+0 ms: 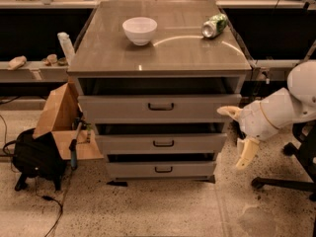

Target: Open middle drawer

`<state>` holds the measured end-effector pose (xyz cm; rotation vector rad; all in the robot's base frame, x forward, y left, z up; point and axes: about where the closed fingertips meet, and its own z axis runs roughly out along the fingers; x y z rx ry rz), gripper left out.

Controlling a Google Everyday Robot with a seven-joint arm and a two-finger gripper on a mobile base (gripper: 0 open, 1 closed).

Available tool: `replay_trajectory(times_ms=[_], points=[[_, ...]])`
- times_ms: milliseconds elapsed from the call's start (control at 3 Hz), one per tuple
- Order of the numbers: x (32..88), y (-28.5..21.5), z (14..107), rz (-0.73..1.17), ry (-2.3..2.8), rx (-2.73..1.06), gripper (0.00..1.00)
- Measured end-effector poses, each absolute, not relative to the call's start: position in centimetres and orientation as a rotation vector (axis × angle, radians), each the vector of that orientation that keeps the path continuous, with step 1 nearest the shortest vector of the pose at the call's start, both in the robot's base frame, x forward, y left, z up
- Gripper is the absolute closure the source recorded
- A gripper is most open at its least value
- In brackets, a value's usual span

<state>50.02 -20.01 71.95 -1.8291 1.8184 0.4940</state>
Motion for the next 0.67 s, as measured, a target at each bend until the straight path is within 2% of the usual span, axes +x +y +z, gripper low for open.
replay_trajectory(times_ms=[667], points=[[51.4, -19.4, 66.8, 0.488, 1.909, -1.787, 0.0]])
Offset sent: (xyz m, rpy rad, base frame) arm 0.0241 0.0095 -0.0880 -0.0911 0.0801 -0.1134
